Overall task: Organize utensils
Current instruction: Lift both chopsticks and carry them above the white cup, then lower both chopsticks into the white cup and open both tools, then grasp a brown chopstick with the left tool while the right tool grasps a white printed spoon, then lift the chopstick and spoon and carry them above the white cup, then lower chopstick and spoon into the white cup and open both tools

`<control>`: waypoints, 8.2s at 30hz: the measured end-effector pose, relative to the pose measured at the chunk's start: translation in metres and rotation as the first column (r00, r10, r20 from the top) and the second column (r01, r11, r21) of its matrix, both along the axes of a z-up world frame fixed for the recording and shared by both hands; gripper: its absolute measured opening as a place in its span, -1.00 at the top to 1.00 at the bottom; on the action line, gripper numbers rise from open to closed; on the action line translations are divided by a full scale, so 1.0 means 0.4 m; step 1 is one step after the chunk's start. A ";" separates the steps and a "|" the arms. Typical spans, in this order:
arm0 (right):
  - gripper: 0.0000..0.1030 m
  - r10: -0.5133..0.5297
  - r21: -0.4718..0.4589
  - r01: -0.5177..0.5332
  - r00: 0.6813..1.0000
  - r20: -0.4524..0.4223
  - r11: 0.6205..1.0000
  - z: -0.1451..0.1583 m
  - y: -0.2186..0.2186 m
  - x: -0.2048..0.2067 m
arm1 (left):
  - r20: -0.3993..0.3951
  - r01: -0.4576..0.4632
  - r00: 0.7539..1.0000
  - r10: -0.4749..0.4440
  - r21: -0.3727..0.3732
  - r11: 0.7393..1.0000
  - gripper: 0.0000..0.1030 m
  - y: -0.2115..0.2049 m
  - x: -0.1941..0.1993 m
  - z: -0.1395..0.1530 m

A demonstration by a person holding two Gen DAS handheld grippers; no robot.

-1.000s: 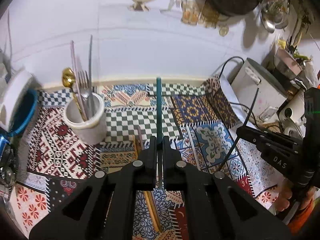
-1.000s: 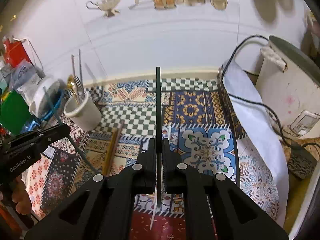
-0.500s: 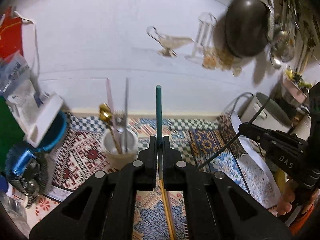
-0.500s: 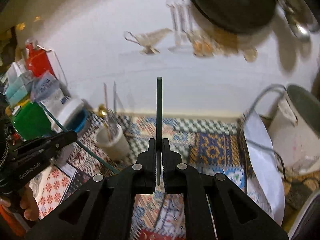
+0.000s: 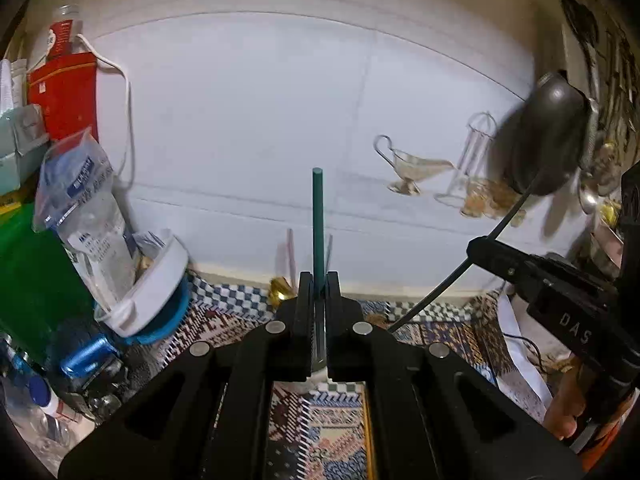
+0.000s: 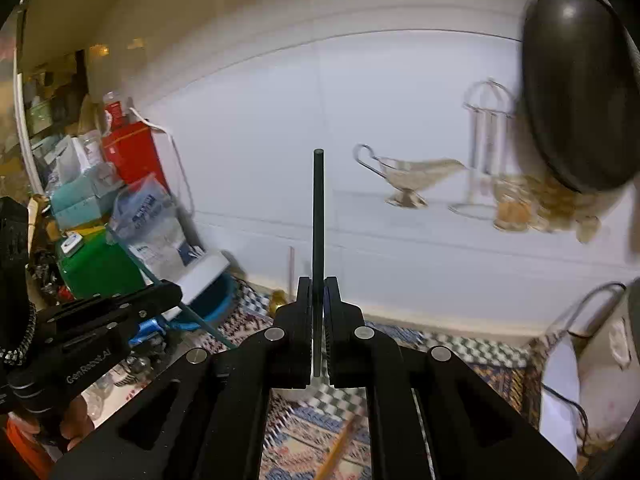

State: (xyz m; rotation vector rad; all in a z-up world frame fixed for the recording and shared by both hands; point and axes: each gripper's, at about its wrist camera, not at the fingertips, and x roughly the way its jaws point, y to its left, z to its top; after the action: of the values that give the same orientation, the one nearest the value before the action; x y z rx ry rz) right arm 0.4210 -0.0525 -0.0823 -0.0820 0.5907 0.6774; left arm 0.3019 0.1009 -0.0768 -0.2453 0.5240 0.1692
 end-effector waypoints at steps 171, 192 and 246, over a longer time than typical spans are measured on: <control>0.89 -0.323 -0.095 0.312 0.865 -0.382 0.946 -0.376 -0.405 -0.022 | -0.401 0.395 0.839 -0.367 -0.013 0.918 0.90 -0.415 0.215 -0.415; 0.89 -0.209 -0.014 0.212 0.950 -0.232 0.977 -0.190 -0.286 -0.042 | -0.124 0.241 0.965 -0.233 0.056 0.969 0.92 -0.259 0.087 -0.150; 0.89 0.101 -0.150 -0.135 0.971 -0.218 0.979 -0.295 0.193 0.159 | -0.210 -0.104 0.973 0.095 -0.030 0.994 0.92 0.103 0.206 -0.201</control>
State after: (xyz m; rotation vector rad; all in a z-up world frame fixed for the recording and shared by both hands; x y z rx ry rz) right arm 0.4844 0.0246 -0.2004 -0.2022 0.8499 0.7581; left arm 0.3842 0.1422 -0.1570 -0.2961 0.7246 0.2837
